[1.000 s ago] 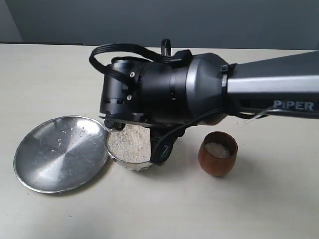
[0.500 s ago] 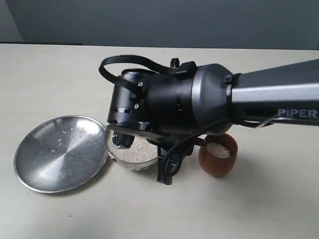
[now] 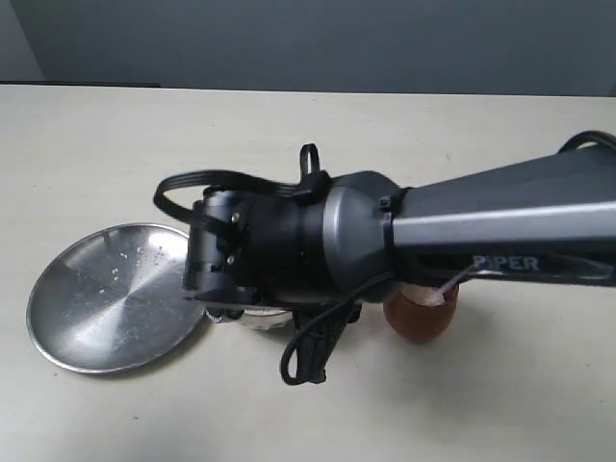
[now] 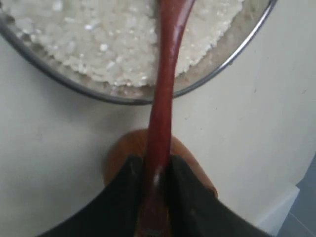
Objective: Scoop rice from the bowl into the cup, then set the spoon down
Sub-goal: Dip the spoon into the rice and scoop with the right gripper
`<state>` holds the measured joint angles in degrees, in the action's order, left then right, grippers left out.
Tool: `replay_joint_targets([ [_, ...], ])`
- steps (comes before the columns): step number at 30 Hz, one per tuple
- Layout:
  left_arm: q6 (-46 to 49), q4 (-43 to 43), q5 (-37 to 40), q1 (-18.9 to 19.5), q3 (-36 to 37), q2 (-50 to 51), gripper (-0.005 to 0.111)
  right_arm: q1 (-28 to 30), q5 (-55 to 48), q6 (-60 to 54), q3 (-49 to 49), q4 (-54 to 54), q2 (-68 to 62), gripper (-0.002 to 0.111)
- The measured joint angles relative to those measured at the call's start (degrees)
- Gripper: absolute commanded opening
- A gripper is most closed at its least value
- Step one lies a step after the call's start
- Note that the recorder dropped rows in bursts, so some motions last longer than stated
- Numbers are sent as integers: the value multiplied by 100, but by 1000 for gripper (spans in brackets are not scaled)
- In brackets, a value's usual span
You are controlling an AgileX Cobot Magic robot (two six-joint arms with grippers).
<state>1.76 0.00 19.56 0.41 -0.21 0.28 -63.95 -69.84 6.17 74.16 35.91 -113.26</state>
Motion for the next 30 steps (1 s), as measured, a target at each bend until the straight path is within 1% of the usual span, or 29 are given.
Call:
replay_joint_targets([
  [4,0,0,0,0,0,0,0,-132,-25,103,0,177,-77,-1],
  [9,0,0,0,0,0,0,0,-154,-29,128,-9,211,-67,-1],
  [24,0,0,0,0,0,0,0,-87,-29,136,-9,-85,95,-1],
  [30,0,0,0,0,0,0,0,58,-29,141,-9,-268,285,-1],
])
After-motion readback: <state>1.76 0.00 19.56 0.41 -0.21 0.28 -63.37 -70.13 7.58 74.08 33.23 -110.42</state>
